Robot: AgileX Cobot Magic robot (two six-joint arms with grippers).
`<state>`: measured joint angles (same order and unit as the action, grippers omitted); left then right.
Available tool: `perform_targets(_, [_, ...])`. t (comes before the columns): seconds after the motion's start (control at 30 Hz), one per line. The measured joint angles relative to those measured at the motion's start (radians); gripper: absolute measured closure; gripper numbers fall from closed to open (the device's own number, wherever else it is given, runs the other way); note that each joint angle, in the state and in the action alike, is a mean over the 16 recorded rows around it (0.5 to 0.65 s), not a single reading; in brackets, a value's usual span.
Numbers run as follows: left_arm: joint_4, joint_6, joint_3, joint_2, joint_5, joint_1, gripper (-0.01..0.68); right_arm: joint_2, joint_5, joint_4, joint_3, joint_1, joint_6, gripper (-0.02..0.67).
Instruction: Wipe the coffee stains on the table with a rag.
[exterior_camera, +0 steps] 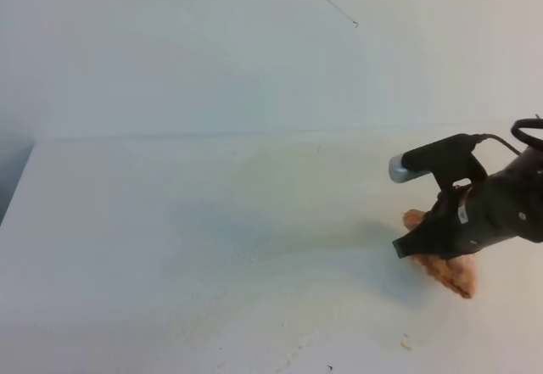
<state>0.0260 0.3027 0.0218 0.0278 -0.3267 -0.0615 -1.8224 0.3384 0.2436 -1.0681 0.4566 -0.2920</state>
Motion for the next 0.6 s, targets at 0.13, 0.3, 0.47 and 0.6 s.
perform_targets(0.13, [0.000, 0.000, -0.003, -0.002, 0.000, 0.000, 0.674, 0.066, -0.044, -0.050, 0.056, 0.011, 0.004, 0.613])
perform_targets(0.3, [0.000, 0.000, -0.003, -0.003, 0.000, 0.000, 0.674, 0.093, -0.097, -0.130, 0.088, 0.030, 0.012, 0.569])
perform_targets(0.47, [0.000, 0.000, -0.005, -0.003, 0.000, 0.000, 0.674, 0.101, -0.113, -0.153, 0.091, 0.045, 0.017, 0.467])
perform_targets(0.6, [0.000, 0.000, 0.000, -0.003, 0.000, 0.000, 0.674, 0.146, -0.097, -0.126, 0.091, 0.048, 0.018, 0.428])
